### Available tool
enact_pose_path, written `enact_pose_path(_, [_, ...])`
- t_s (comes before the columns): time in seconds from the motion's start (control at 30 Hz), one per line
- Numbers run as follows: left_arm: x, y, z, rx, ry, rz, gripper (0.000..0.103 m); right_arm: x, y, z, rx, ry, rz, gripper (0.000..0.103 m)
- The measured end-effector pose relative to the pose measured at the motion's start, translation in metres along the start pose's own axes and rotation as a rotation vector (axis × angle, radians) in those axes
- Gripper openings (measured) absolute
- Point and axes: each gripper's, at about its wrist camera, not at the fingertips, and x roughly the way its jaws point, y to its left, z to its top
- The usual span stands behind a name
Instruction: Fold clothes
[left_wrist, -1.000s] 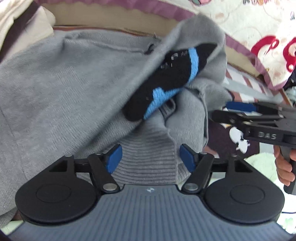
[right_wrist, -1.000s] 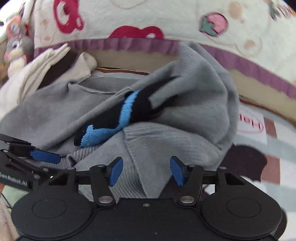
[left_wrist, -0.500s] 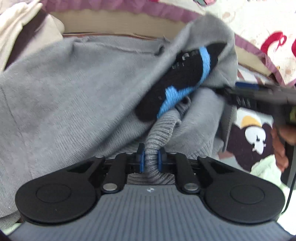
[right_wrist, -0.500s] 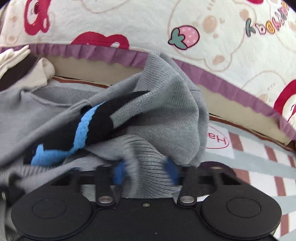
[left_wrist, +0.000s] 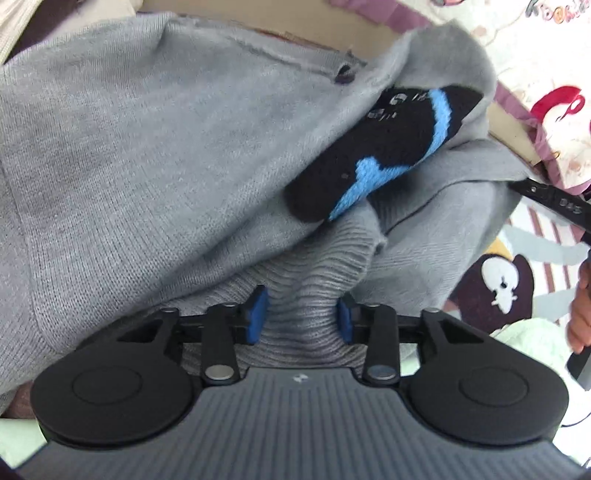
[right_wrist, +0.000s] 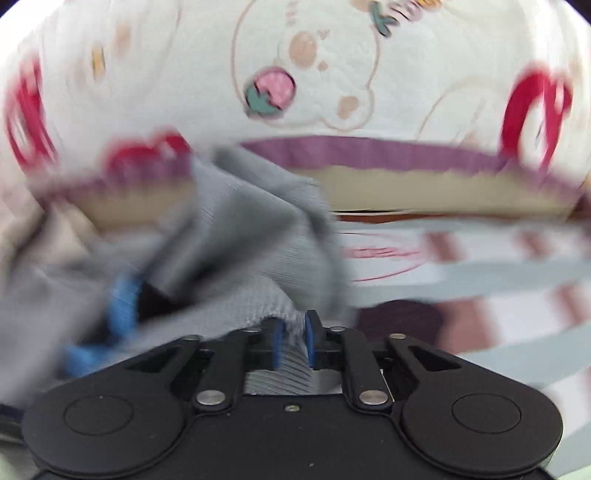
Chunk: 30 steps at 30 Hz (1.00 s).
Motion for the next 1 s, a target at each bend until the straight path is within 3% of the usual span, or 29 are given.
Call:
enact_pose_path(0.07, [-0.003,-0.008,-0.001,0.033,-0.032,0.024,0.011,0.001,-0.001,-0.004,0.029,0.025,0.053,0.056])
enact_pose_path(0.17, [-0.008,-0.014,0.001,0.06,-0.087,0.065,0.009,0.016,0.011,-0.014,-0.103,0.082,-0.027,0.059])
enact_pose_path(0.23, [-0.012,-0.009,0.004,0.025,-0.1,0.052,0.009,0.028,0.016,-0.019,-0.15,0.102,-0.062,0.063])
enact_pose_path(0.3, [-0.01,0.004,0.008,-0.056,-0.074,0.001,0.012,0.041,0.014,-0.02,-0.138,0.11,-0.071,0.068])
enact_pose_path(0.4, [0.0,0.026,0.009,-0.214,-0.004,-0.104,0.014,0.058,0.004,-0.012,-0.017,0.138,-0.052,0.072])
enact_pose_path(0.43, [0.003,0.032,0.008,-0.256,0.011,-0.132,0.014,0.061,0.0,-0.01,0.028,0.142,-0.036,0.068])
enact_pose_path(0.47, [0.006,0.037,0.007,-0.295,0.024,-0.159,0.015,0.062,-0.003,-0.007,0.066,0.143,-0.013,0.044])
enact_pose_path(0.53, [0.003,0.037,0.002,-0.299,0.007,-0.165,0.015,0.049,-0.005,-0.001,0.141,0.095,0.056,0.019])
enact_pose_path(0.63, [-0.01,0.029,0.002,-0.24,-0.071,-0.139,0.011,0.01,-0.005,0.019,0.195,-0.021,0.082,0.014])
enact_pose_path(0.73, [-0.028,0.019,0.004,-0.183,-0.165,-0.116,0.01,-0.031,0.005,0.042,0.02,-0.135,-0.108,0.011])
enact_pose_path(0.8, [-0.041,0.014,0.001,-0.118,-0.201,-0.086,0.011,-0.055,-0.006,0.05,-0.021,-0.184,-0.217,0.007])
enact_pose_path(0.87, [-0.045,0.009,-0.003,-0.051,-0.18,-0.086,0.018,-0.07,-0.018,0.048,-0.074,-0.203,-0.3,0.002])
enact_pose_path(1.0, [-0.025,0.007,-0.015,-0.056,-0.046,-0.164,0.043,-0.064,-0.043,0.012,-0.092,-0.091,-0.325,0.002])
